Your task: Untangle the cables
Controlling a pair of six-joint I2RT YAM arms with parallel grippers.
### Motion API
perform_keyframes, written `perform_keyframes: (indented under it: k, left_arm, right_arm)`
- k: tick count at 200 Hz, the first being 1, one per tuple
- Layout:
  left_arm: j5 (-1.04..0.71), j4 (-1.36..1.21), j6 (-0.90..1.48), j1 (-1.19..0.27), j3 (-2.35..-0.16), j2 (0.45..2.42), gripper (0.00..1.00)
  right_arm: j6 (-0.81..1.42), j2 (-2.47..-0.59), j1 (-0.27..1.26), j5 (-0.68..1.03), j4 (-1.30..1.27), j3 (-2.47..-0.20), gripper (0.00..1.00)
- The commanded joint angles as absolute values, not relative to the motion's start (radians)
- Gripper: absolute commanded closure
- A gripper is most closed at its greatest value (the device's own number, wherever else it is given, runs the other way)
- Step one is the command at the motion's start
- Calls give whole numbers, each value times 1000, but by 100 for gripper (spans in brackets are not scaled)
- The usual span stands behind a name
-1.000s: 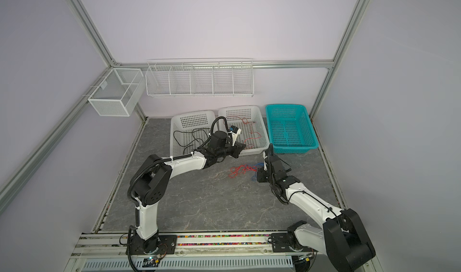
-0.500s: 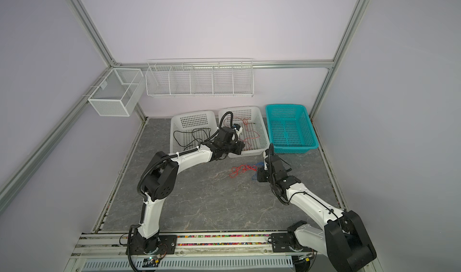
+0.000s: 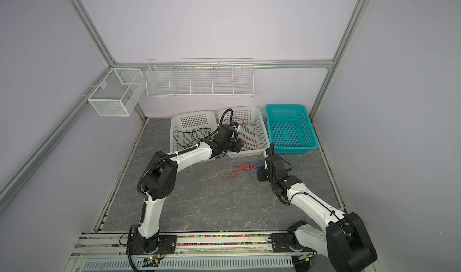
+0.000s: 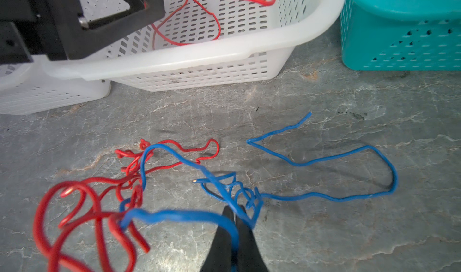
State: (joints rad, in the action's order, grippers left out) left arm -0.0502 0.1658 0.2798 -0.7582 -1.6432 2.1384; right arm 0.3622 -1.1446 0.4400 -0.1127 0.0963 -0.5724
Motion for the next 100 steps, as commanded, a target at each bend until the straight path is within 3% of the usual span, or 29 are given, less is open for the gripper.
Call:
perform_keyframes:
  k: [1, 11, 27, 90, 100]
  left_arm:
    - [-43, 178, 260, -756, -1671, 2090, 46]
    - [-46, 176, 259, -756, -1672, 2078, 35]
    - [-61, 171, 256, -756, -1668, 2057, 0]
    - [-94, 93, 249, -758, -1552, 1912, 0]
    - [-116, 65, 240, -758, -1506, 1876, 4]
  right_arm:
    - [349, -1141, 435, -131, 92, -580, 93]
    - [348, -1142, 435, -131, 92, -580, 93]
    - [346, -1144, 435, -130, 94, -581, 93]
    - [328, -1147, 434, -125, 112, -598, 93]
    - [314, -1147, 434, -112, 124, -610, 92]
